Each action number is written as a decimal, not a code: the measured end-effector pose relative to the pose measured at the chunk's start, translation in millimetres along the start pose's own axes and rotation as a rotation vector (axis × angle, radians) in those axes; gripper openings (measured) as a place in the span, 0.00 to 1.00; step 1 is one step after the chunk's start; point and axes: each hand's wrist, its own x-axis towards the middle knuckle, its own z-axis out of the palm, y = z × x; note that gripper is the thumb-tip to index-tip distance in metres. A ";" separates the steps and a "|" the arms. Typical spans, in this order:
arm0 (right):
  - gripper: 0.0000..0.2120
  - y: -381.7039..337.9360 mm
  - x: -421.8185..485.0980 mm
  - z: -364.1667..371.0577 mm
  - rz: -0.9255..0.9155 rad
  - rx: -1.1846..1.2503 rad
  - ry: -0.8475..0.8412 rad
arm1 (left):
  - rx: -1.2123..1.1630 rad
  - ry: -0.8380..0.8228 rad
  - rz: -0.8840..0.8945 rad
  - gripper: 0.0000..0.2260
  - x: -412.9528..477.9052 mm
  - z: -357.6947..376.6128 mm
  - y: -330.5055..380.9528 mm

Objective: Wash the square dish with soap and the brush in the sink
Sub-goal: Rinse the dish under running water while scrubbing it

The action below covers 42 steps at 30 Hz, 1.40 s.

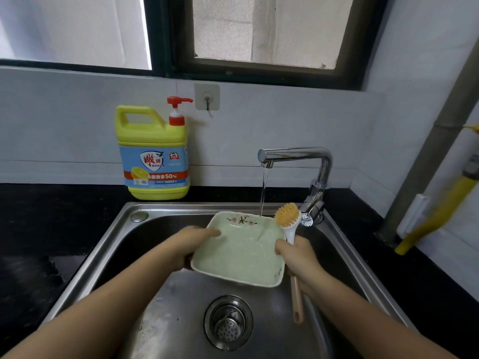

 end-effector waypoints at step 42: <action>0.15 -46.3 -18.6 26.1 -0.779 -1.468 -0.298 | -0.441 0.011 0.006 0.17 -17.7 34.5 -31.8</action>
